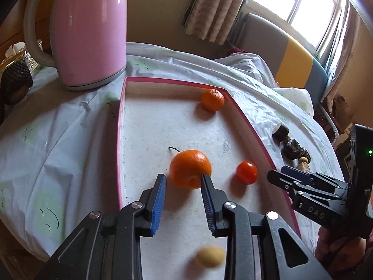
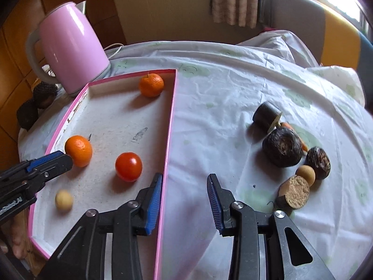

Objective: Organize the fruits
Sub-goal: 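Move both open grippers back over the remaining produce on the cloth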

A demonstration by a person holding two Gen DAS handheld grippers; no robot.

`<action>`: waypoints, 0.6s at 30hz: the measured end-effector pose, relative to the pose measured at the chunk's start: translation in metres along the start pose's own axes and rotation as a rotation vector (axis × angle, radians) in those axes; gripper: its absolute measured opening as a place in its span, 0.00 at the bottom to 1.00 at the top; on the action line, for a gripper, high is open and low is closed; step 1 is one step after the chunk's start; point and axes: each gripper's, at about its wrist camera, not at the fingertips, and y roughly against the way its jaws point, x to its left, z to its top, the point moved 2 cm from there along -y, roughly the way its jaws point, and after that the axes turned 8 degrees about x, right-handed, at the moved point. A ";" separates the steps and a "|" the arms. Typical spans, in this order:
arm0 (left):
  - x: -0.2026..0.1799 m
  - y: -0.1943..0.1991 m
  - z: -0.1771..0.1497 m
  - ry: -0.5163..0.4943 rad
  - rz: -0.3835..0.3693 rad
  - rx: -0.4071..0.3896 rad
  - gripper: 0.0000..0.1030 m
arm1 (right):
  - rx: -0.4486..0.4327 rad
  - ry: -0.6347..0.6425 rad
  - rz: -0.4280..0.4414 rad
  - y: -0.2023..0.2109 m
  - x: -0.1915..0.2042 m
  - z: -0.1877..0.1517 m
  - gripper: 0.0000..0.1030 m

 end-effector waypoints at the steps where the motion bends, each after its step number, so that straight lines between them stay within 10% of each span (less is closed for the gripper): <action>1: 0.003 0.000 0.000 0.004 -0.010 -0.008 0.32 | 0.000 0.004 -0.006 0.000 0.000 0.000 0.39; 18: 0.000 0.000 0.013 -0.056 0.006 -0.096 0.32 | 0.004 -0.036 -0.013 0.009 -0.016 -0.015 0.48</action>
